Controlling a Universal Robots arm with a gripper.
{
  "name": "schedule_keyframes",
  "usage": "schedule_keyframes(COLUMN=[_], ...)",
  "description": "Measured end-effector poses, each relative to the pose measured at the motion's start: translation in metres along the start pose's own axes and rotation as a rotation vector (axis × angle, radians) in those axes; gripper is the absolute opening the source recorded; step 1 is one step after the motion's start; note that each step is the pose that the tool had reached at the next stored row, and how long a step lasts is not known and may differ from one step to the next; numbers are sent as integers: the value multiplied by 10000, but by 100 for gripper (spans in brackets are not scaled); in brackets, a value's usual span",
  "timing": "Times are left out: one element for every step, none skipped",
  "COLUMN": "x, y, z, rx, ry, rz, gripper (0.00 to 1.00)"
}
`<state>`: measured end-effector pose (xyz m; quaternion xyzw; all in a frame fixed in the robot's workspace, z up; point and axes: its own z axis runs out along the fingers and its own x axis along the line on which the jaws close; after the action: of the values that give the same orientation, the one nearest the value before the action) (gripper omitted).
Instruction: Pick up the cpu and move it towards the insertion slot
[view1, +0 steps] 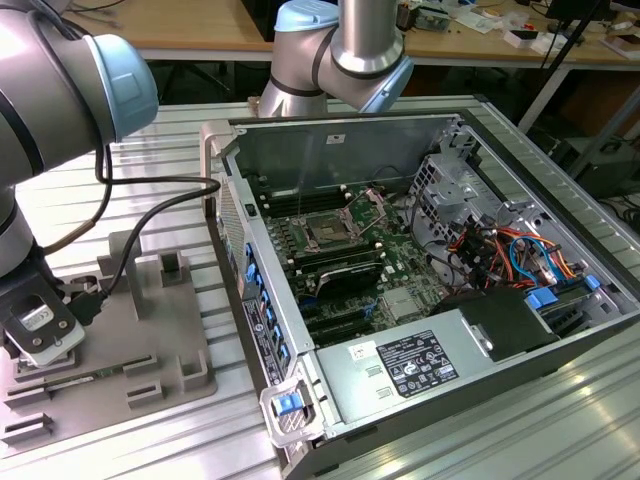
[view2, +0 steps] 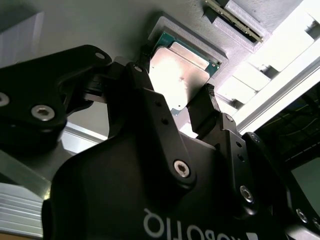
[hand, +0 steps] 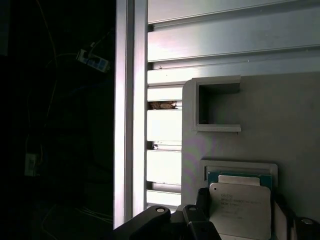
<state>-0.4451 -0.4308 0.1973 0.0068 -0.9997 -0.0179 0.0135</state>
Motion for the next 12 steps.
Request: schedule_keyframes(x=[0, 0, 0, 0, 0, 0, 0, 1, 0, 0, 1, 1], y=[0, 0, 0, 0, 0, 1, 1, 1, 1, 1, 1, 1], z=[-3, -5, -9, -11, -14, -18, -21, -26, -28, -30, -31, -32], rx=[0, 0, -1, 0, -1, -1, 0, 0, -2, -2, -5, -7], ry=[0, -1, -1, -1, -1, -1, -1, 1, -2, -3, -2, 0], rz=[-1, 0, 0, 0, 0, 0, 0, 0, -1, 0, 0, 0], gripper=[55, 55, 55, 55, 55, 55, 55, 55, 55, 55, 55, 55])
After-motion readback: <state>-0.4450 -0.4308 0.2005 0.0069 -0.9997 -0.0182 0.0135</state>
